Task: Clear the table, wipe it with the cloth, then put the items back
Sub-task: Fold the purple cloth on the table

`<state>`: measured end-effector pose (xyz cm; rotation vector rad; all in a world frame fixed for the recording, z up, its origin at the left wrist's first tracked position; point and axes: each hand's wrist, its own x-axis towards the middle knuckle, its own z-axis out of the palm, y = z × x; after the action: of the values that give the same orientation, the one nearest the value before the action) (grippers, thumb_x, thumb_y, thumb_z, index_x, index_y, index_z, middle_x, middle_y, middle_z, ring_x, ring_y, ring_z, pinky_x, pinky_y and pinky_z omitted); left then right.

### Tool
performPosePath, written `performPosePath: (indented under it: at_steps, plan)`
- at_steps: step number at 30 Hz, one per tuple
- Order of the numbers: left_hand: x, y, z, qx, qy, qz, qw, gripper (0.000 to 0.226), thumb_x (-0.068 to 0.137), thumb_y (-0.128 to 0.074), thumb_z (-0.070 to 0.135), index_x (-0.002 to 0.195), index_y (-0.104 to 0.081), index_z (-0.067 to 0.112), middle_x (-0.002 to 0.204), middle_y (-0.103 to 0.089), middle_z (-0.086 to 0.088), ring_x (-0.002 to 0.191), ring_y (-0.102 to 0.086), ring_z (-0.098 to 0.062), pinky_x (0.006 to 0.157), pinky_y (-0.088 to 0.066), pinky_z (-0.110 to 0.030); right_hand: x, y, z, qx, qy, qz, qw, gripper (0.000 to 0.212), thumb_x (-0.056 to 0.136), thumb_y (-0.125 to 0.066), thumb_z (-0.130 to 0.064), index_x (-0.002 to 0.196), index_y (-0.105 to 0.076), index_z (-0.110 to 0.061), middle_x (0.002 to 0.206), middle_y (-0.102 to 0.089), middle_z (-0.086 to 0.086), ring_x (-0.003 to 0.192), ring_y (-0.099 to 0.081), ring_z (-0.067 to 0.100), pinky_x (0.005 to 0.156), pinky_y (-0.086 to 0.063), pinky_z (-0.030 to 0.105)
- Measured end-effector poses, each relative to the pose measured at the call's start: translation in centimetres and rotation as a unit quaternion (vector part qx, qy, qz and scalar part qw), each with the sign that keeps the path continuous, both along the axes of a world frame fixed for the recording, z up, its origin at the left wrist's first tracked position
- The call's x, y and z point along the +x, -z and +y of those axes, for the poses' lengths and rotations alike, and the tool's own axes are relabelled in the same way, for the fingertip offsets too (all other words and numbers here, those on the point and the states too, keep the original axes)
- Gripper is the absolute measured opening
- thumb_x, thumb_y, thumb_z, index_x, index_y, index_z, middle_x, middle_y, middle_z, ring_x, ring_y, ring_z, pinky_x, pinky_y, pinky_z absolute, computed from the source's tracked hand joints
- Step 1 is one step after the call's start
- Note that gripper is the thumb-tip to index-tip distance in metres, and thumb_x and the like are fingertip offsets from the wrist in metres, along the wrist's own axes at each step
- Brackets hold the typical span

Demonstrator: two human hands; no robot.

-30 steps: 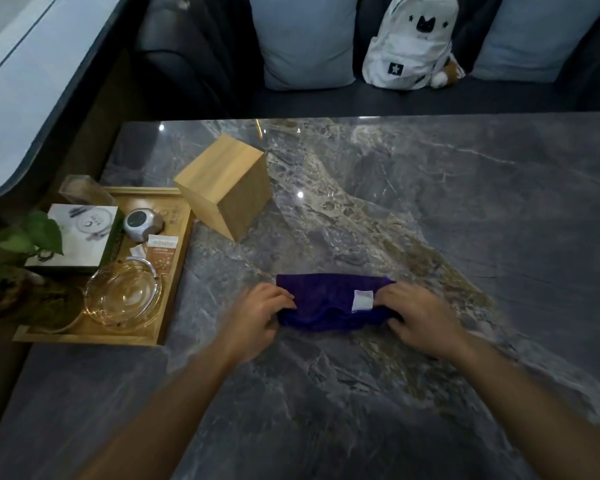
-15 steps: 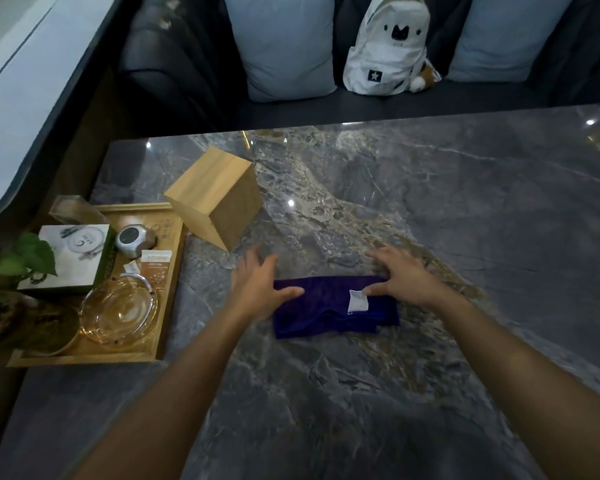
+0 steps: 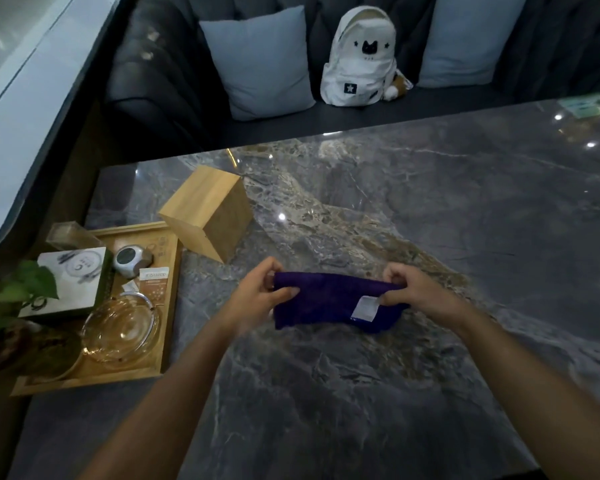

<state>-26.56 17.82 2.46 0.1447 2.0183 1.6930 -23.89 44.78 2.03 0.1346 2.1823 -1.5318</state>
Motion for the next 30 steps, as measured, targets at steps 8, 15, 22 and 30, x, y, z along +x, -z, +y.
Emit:
performPosePath:
  at_steps: [8, 15, 22, 30]
  plan:
    - [-0.1, -3.2, 4.8, 0.066, 0.081, -0.041, 0.994, 0.009, 0.086, -0.058, 0.005, 0.088, -0.050, 0.009, 0.075, -0.069, -0.005, 0.066, -0.067, -0.016, 0.051, -0.053, -0.023, 5.6, -0.9, 4.4, -0.016, -0.011, -0.103, 0.995, 0.044, 0.053, -0.077, -0.030, 0.087, -0.072, -0.004, 0.086, -0.071, 0.007, 0.083, -0.064, 0.022, 0.071, -0.045, 0.031]
    - [0.2, -3.3, 12.7, 0.019, 0.139, -0.075, 0.987, 0.008, 0.085, -0.061, 0.014, 0.091, -0.055, 0.012, 0.076, -0.071, -0.004, 0.069, -0.068, -0.018, 0.053, -0.053, -0.025, 12.0, 0.4, 9.2, -0.288, 0.186, -0.113, 0.933, 0.043, 0.053, -0.075, -0.009, 0.097, -0.072, -0.009, 0.096, -0.073, 0.015, 0.083, -0.069, 0.025, 0.064, -0.058, 0.030]
    - [-0.9, -2.1, 21.9, -0.076, 0.190, -0.089, 0.975, 0.016, 0.081, -0.068, 0.012, 0.093, -0.059, 0.012, 0.086, -0.068, -0.003, 0.066, -0.068, -0.009, 0.048, -0.051, -0.018, 14.9, 2.8, 12.7, -0.218, 0.323, -0.107, 0.915, 0.029, 0.073, -0.071, -0.003, 0.101, -0.067, -0.001, 0.096, -0.073, 0.016, 0.088, -0.069, 0.030, 0.077, -0.056, 0.041]
    - [-4.0, -0.5, 30.3, -0.180, 0.213, -0.005, 0.960, 0.013, 0.083, -0.065, 0.008, 0.094, -0.059, 0.009, 0.094, -0.064, -0.013, 0.070, -0.062, -0.018, 0.058, -0.051, -0.026, 13.5, 3.8, 15.5, 0.000, 0.334, -0.084, 0.939, 0.021, 0.085, -0.064, -0.020, 0.092, -0.067, 0.000, 0.085, -0.073, 0.012, 0.070, -0.069, 0.024, 0.062, -0.057, 0.037]
